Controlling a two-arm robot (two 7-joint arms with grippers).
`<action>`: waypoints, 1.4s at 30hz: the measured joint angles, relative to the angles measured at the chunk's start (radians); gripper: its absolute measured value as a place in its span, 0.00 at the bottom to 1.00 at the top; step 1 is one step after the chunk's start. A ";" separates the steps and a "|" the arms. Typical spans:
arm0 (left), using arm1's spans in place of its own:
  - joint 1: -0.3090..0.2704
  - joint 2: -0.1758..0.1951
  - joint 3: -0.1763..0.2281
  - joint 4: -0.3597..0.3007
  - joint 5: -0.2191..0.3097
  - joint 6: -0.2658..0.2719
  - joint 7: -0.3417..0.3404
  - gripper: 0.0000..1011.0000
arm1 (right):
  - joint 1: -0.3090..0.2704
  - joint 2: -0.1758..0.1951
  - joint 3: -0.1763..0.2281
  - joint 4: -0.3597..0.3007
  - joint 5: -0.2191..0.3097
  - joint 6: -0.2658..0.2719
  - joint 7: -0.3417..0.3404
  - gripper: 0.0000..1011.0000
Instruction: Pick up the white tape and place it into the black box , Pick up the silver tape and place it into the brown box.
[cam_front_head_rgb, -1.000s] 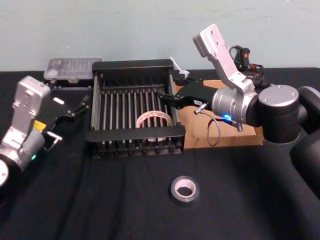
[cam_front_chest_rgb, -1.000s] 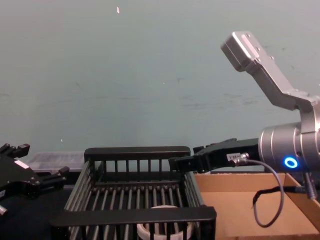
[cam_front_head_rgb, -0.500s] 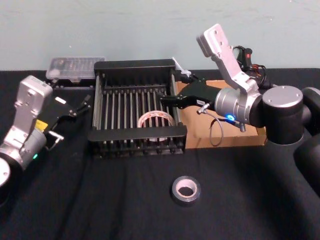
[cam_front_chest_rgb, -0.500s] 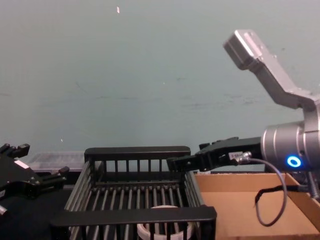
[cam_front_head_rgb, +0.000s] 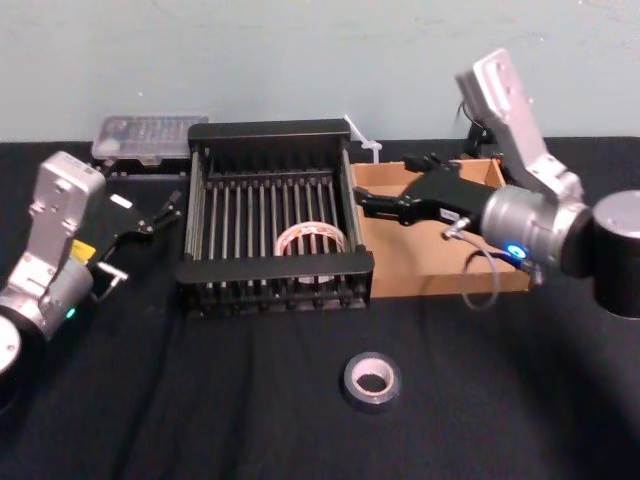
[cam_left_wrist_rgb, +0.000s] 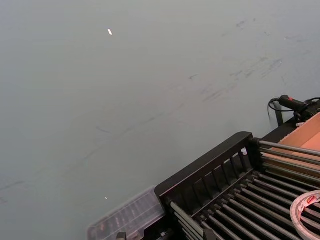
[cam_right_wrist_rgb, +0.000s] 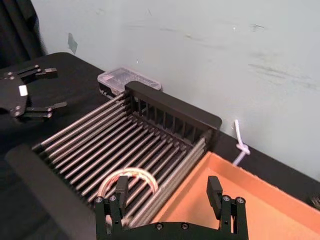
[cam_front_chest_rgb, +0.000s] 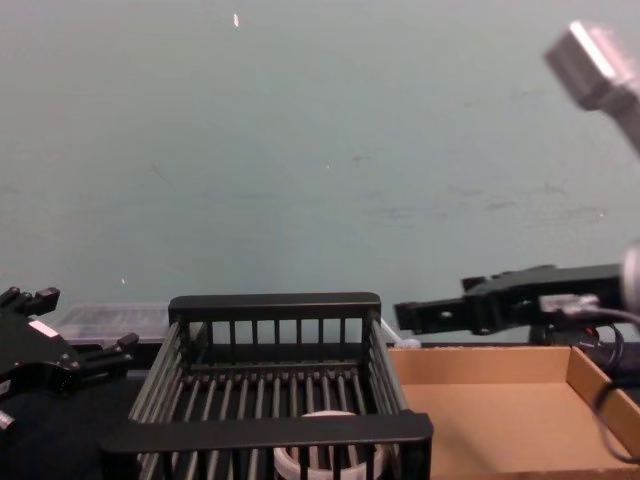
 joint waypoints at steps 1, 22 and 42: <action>0.000 0.000 0.000 0.000 0.000 0.000 0.000 0.99 | 0.000 0.000 0.000 0.000 0.000 0.000 0.000 0.99; 0.000 0.000 0.000 0.000 0.000 0.000 0.000 0.99 | -0.231 0.194 0.012 -0.232 0.075 0.076 0.020 0.99; 0.000 0.000 0.000 0.000 0.000 0.000 0.000 0.99 | -0.231 0.243 -0.099 -0.244 0.032 0.085 0.069 0.99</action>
